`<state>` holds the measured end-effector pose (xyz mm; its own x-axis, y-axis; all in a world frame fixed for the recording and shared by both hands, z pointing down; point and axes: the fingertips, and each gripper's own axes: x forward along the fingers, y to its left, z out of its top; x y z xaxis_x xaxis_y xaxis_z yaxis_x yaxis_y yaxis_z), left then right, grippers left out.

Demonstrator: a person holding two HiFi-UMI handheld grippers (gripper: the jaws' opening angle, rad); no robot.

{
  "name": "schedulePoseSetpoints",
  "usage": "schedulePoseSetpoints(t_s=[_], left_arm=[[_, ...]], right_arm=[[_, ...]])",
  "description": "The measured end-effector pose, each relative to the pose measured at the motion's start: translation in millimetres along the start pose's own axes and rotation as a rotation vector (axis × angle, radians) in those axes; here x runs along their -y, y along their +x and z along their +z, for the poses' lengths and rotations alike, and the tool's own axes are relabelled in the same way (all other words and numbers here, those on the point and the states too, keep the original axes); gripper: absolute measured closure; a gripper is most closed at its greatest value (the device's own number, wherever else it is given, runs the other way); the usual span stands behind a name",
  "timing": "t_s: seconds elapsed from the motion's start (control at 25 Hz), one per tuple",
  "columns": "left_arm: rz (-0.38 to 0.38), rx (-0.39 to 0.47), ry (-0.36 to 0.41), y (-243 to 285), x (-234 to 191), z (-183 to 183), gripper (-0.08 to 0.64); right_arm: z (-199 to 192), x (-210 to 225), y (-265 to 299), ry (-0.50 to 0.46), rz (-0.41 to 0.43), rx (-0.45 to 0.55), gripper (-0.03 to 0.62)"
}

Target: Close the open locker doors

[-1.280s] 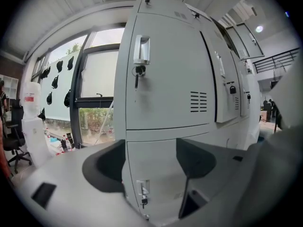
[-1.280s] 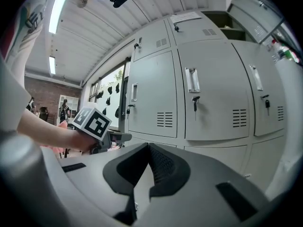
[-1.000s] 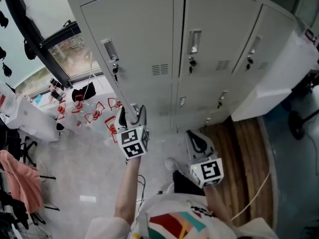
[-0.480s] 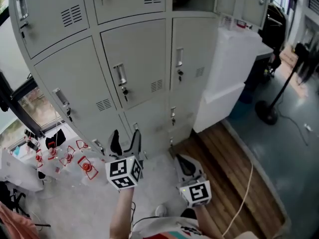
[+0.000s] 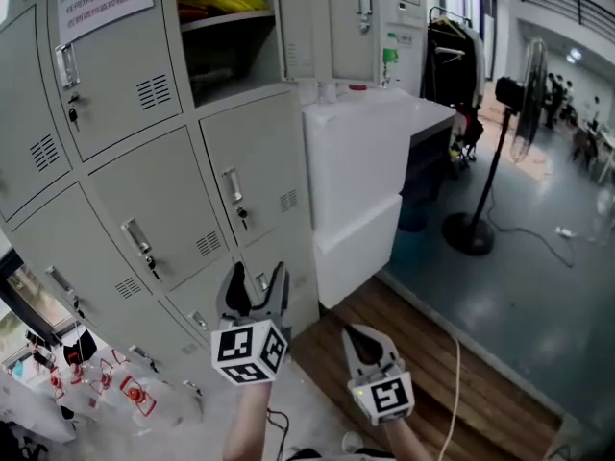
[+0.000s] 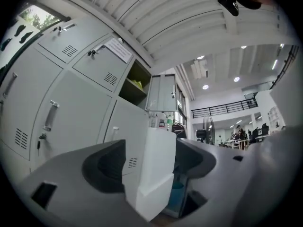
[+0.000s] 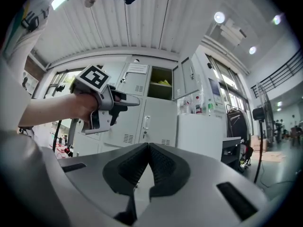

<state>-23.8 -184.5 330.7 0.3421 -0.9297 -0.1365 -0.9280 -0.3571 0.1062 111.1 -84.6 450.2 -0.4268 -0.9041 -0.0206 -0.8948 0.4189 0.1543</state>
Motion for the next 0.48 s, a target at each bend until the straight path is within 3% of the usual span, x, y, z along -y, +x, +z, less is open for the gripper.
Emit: schedulePoseSetpoints(t_s=[0.28,0.48], left_arm=[[-0.032,-0.03,-0.024,46,59,-24,0.247],[-0.014,-0.043,-0.013,75,54,-33,0.245]], right_arm=[[-15,76,-14,0.048,-0.061,-0.015,0.586],[-40,95,10,0.072,-0.034,-0.064,0.586]])
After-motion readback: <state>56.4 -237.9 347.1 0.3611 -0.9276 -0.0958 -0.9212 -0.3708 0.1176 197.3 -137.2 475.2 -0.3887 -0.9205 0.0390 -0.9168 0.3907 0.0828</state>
